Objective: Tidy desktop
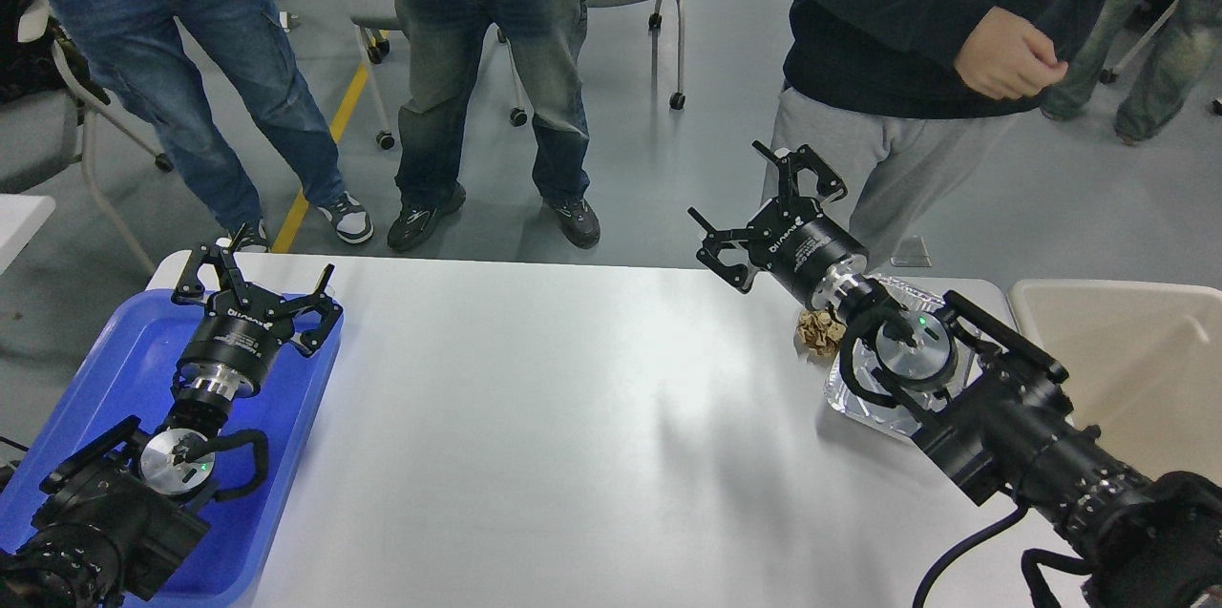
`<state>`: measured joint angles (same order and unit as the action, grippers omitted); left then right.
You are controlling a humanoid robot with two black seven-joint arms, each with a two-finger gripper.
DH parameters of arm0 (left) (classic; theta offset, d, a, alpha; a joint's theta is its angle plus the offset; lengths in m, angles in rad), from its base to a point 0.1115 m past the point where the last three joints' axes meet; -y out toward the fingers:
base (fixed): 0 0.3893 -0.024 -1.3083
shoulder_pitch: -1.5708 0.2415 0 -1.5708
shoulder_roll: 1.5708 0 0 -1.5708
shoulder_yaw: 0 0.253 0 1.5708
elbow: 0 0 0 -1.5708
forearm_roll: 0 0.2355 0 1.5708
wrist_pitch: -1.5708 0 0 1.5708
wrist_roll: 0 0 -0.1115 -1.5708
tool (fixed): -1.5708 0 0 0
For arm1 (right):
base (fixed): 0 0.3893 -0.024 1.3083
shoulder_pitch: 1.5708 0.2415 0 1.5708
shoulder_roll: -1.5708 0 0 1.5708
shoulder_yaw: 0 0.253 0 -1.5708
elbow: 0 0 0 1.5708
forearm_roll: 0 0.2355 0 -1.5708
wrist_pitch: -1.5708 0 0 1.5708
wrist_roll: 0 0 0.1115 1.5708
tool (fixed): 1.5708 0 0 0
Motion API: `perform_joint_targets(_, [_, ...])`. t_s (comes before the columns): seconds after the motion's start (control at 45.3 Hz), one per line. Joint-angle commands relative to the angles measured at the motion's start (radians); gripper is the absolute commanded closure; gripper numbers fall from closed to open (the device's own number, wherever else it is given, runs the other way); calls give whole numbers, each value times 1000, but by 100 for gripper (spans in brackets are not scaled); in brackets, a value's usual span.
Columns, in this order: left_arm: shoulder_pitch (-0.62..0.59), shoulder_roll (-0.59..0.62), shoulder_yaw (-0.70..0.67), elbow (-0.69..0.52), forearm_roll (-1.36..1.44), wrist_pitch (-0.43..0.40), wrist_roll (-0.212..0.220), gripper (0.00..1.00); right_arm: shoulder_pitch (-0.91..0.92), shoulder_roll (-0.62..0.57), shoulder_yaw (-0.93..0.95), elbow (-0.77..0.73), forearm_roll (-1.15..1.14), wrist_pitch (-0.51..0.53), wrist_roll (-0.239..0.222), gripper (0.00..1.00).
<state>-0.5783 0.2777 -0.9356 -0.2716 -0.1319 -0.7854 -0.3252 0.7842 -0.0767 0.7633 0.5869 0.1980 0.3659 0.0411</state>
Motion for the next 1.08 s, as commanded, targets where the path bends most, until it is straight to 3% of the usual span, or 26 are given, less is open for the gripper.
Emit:
perform_joint_targets(0.0, [0,0,0,0,0,0,0,0,-14,11,2,-122,0,28,19,0])
perform_joint_targets(0.199, [0,0,0,0,-2,0,0,0,-14,11,1,-185,1,28,59,0])
perform_joint_targets(1.059, [0,0,0,0,0,0,0,0,-80,9,-21,-188,-2,38,59,0])
